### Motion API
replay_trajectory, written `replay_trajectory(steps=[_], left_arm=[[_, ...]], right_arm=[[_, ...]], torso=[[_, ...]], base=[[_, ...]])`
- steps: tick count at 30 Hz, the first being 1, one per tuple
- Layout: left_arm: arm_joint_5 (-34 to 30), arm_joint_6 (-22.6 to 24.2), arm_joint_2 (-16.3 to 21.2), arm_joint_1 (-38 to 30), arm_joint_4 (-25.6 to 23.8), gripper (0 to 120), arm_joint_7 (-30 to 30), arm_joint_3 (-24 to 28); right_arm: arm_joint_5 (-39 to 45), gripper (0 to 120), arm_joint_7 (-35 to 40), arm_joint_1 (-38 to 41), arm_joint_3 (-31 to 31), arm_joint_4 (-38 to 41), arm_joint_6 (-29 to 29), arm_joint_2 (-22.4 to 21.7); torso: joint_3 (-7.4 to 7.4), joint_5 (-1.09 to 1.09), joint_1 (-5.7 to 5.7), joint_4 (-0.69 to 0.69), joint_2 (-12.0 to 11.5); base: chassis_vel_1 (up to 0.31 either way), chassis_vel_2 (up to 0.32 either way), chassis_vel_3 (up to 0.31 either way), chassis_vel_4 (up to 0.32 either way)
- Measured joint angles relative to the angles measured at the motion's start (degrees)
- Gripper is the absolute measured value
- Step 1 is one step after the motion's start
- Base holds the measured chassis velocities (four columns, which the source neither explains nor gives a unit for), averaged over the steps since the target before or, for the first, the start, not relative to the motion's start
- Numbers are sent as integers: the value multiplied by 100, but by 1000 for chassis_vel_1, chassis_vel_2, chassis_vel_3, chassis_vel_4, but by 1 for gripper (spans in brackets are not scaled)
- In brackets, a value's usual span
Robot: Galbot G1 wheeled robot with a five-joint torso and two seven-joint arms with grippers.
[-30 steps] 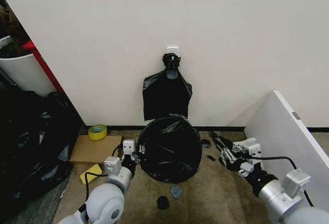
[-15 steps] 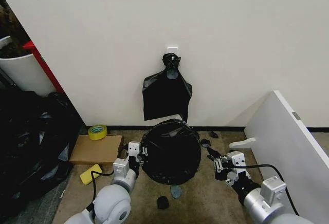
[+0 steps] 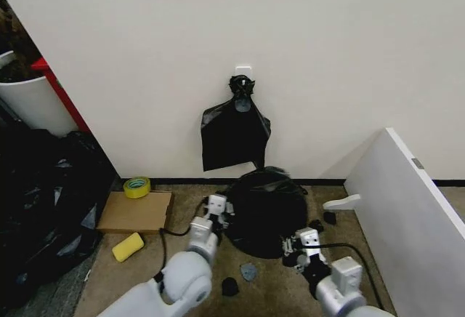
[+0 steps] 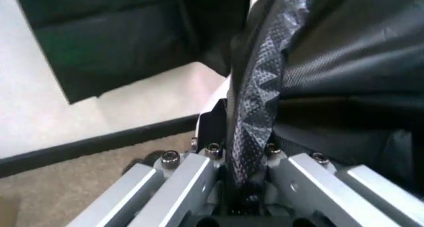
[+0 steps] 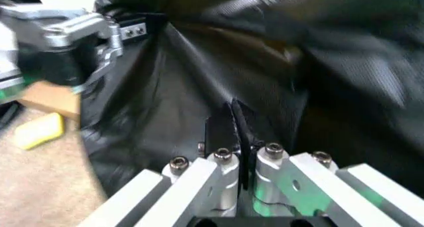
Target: Place the garbage bag over the trash bin.
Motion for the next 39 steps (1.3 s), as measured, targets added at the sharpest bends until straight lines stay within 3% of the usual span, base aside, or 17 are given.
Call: replay_trajectory(steps=[12, 18, 30, 39], left_arm=[[104, 52, 181, 149, -136, 0, 8, 91], [88, 53, 286, 201, -216, 0, 11, 53], [151, 61, 284, 434, -346, 0, 43, 149], [163, 37, 251, 530, -375, 0, 23, 59]], right_arm=[[-72, 0, 296, 1023, -476, -1097, -115, -86], [-751, 0, 330, 1474, -1052, -1651, -347, 116], [-1128, 0, 569, 2339, -1631, -2318, -562, 293], [-1347, 0, 655, 2436, -1729, -2638, -673, 204]], torso=[[0, -1, 0, -1, 0], [0, 0, 0, -2, 0], [0, -1, 0, -2, 0], [0, 0, 0, -1, 0]], base=[[0, 0, 0, 0], [0, 0, 0, 0], [0, 0, 0, 0], [0, 0, 0, 0]])
